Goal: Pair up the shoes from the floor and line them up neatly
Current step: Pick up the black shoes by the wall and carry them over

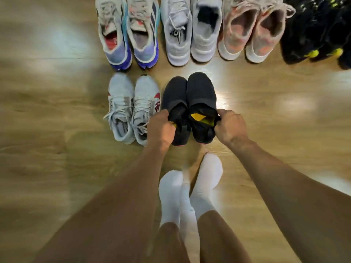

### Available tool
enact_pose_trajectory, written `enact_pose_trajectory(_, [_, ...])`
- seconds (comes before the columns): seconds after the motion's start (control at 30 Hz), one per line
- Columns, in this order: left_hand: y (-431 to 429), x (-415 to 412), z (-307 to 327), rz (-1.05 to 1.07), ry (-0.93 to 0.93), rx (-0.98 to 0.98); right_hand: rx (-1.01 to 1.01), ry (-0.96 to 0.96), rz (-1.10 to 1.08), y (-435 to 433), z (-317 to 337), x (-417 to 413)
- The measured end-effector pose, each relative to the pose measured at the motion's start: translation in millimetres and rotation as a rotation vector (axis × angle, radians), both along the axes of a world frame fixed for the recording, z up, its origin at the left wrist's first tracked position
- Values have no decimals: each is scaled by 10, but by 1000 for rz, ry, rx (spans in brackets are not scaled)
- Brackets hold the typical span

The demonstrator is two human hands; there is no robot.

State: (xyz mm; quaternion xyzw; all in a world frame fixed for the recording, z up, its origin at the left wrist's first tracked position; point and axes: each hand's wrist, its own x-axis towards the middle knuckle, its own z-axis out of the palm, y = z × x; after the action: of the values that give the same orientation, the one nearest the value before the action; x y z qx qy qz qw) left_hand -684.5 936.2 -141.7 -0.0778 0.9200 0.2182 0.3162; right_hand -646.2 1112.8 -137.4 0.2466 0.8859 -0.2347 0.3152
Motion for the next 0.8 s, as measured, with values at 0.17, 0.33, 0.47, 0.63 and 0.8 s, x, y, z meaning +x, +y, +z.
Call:
enact_pose_trajectory(0.17, [-102, 42, -531, -18, -37, 6, 23, -23, 47, -99, -575, -99])
enact_pose_trajectory(0.33, [-110, 207, -697, 46, -55, 54, 36, -120, 92, -74, -712, 11])
enact_pose_trajectory(0.47, [-130, 195, -698, 35, -120, 12, 79, -89, -47, -82, -701, 77])
enact_pose_trajectory(0.63, [-108, 163, -707, -23, -166, -37, 35, -48, -169, -110, -629, 114])
enact_pose_trajectory(0.8, [-56, 164, -739, -241, -217, -191, -24, -123, 6, -167, -696, 129])
